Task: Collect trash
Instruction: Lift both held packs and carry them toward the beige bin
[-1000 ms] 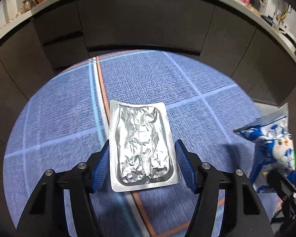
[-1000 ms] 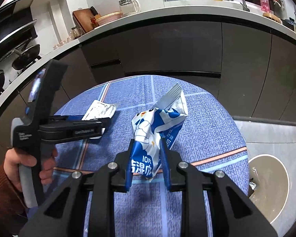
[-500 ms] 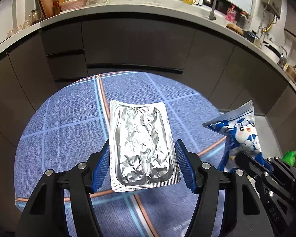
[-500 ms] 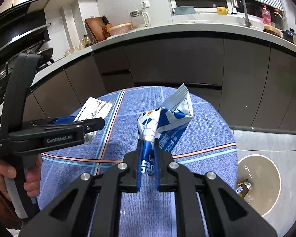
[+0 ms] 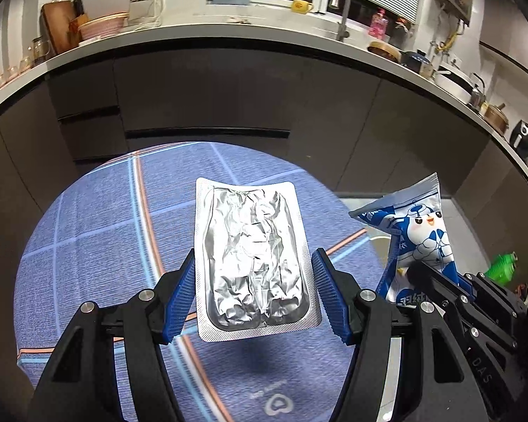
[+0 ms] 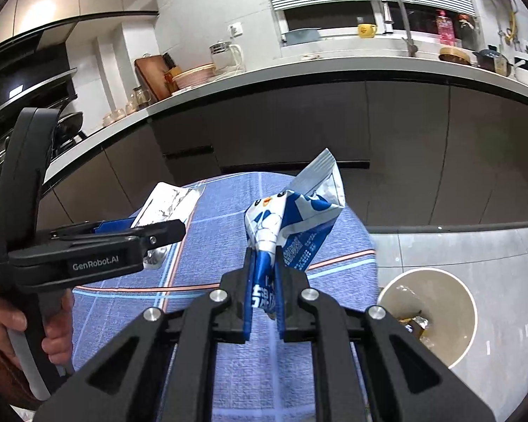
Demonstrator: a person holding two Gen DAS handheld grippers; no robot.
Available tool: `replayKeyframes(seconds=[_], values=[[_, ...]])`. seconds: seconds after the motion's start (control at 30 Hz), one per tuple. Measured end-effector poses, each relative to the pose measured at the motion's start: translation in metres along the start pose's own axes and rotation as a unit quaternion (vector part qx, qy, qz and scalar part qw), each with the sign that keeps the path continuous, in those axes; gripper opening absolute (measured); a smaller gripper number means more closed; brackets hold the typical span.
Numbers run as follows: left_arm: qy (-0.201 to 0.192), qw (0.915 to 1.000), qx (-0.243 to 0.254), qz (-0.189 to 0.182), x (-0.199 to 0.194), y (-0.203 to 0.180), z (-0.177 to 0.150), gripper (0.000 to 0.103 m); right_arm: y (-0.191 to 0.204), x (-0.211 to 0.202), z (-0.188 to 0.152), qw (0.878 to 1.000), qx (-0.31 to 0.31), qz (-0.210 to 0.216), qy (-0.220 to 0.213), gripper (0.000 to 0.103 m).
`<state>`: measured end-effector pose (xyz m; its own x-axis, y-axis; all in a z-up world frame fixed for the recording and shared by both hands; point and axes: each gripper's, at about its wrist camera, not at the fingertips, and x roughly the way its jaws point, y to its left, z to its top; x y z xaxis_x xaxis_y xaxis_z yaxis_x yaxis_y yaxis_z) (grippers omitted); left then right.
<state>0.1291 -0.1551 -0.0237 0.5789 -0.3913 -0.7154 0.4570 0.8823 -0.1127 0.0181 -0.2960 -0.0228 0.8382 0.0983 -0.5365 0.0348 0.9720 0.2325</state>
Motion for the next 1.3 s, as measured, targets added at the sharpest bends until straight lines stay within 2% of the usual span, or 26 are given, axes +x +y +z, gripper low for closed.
replayKeyframes(seconds=[0.7,1.3], values=[[0.013,0.9967,0.069,-0.041,0.02,-0.078,0.013,0.061,-0.072,-0.026,-0.02,0.996,0.069,-0.057,-0.019,0.011],[0.043,0.9894,0.122,-0.066,0.056,-0.146,0.016,0.061,-0.136,-0.029,-0.046,0.988,0.131,-0.086,-0.014,0.012]])
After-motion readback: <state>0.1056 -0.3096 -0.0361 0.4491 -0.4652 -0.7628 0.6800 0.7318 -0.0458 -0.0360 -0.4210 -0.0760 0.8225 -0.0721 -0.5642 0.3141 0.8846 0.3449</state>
